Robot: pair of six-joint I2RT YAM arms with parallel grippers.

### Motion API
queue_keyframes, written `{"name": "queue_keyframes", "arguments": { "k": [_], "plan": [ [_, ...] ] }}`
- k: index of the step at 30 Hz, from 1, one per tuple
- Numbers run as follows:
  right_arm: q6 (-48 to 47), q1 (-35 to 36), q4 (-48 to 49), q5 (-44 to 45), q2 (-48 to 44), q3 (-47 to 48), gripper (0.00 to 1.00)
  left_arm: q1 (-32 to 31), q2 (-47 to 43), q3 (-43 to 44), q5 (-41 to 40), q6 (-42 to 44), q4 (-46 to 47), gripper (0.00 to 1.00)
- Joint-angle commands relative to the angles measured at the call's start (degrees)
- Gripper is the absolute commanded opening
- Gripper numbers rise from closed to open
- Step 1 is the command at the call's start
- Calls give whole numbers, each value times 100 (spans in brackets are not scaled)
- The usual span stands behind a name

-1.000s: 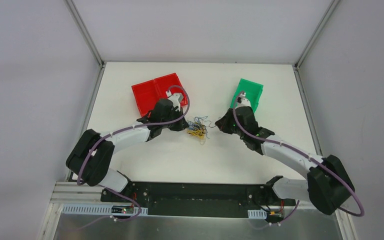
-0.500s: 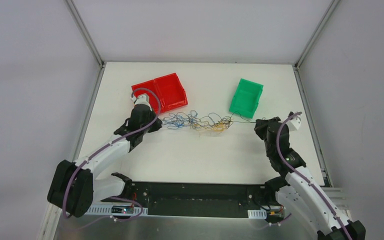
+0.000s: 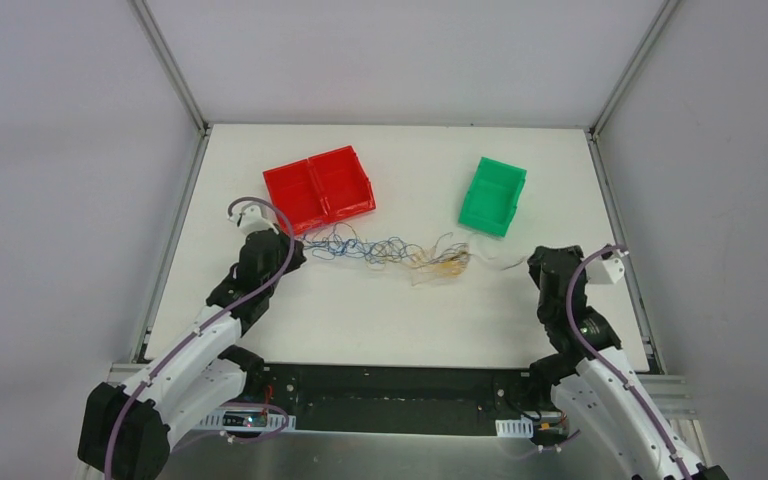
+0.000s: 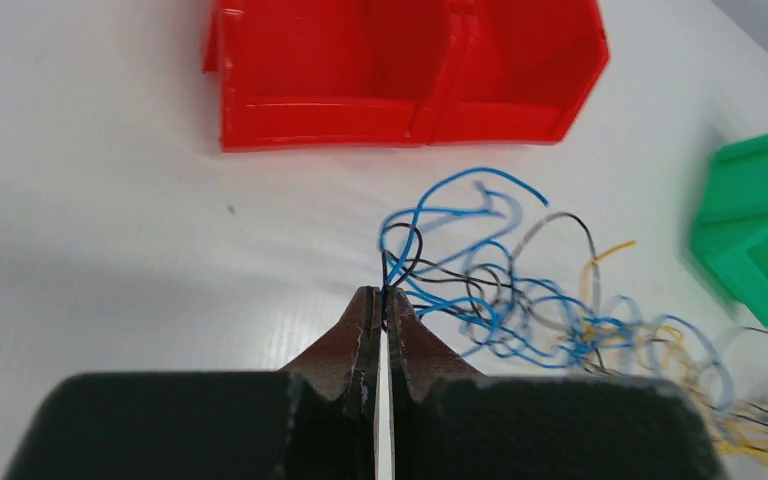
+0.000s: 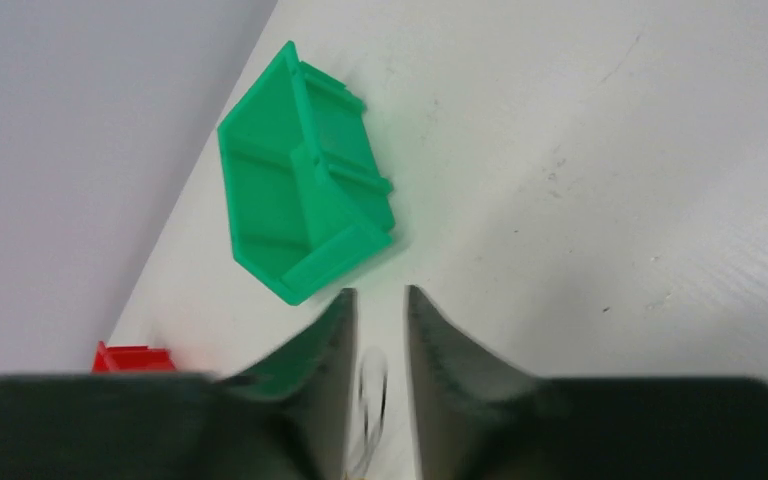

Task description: Untangle the cables

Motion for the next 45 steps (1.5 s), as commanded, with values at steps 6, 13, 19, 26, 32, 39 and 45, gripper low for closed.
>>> {"name": "queue_keyframes", "arguments": {
  "k": [6, 13, 19, 26, 32, 39, 45],
  "plan": [
    [-1890, -24, 1594, -2936, 14, -64, 84, 6, 575, 121, 2849, 571, 1569, 0],
    [-2732, 1059, 2320, -4125, 1337, 366, 84, -586, 716, 255, 3472, 1073, 2041, 0],
    [-3028, 1659, 2800, -4423, 1761, 407, 83, -1177, 866, 417, 4282, 1511, 2398, 0],
    [-3249, 1919, 3295, -5269, 1857, 326, 82, -1721, 1437, 756, 5123, 1833, 2526, 0],
    [-3424, 2186, 3367, -5377, 1949, 354, 77, -1895, 1587, 831, 5228, 1943, 2526, 2],
    [-3580, 2436, 3190, -5287, 2337, 587, 60, -1918, 1606, 843, 5225, 1967, 2532, 3],
    [-3626, 2608, 3142, -5197, 2603, 708, 43, -1927, 1564, 816, 5239, 1985, 2536, 2]
  ]
}}
